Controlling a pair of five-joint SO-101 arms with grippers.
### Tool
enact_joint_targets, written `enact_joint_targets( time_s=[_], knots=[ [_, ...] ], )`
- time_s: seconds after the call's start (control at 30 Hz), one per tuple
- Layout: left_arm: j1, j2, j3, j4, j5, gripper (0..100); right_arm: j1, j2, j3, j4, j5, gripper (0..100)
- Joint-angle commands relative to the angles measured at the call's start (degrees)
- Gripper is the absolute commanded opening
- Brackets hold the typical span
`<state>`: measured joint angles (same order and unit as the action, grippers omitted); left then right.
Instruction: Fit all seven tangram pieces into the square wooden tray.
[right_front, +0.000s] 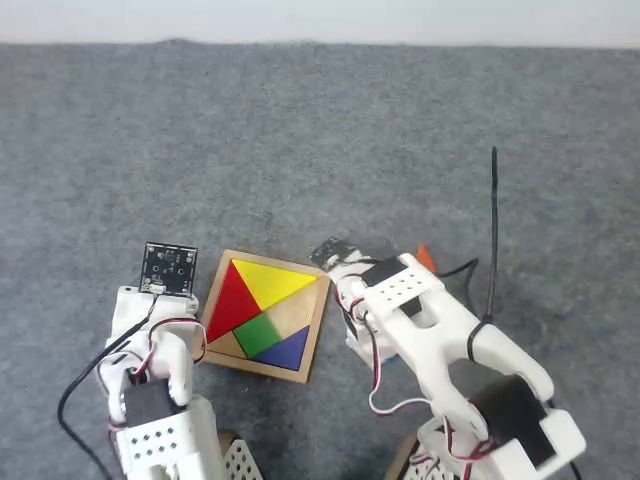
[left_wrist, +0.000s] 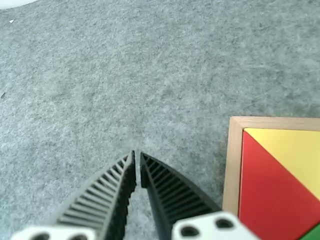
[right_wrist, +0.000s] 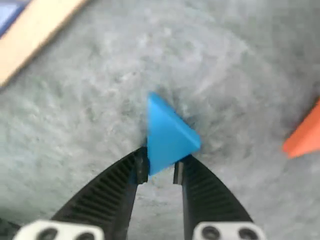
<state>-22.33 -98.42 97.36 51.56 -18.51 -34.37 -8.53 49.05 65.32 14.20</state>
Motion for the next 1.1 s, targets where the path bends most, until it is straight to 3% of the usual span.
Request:
enact_joint_targets(
  time_s=[0.0, 0.17, 0.3, 0.67, 0.8, 1.07],
  knots=[
    [0.18, -0.97, -0.57, 0.09, -0.70, 2, 4.79, -2.59, -3.08, -4.97, 12.48, 7.6],
    [0.18, -0.97, -0.57, 0.09, -0.70, 2, 12.18, -3.03, -3.16, -12.00, 32.70, 7.6],
    [0.18, -0.97, -0.57, 0.09, -0.70, 2, 14.02, -3.03, -3.87, -14.20, 46.15, 7.5],
    [0.18, -0.97, -0.57, 0.09, -0.70, 2, 14.02, -10.51, -5.54, -7.78, 48.26, 8.0],
    [0.18, -0.97, -0.57, 0.09, -0.70, 2, 13.67, -18.51, -5.54, -5.93, 37.45, 8.1],
    [0.18, -0.97, -0.57, 0.09, -0.70, 2, 11.38, -22.81, -1.41, -8.75, -2.99, 8.2]
  ],
)
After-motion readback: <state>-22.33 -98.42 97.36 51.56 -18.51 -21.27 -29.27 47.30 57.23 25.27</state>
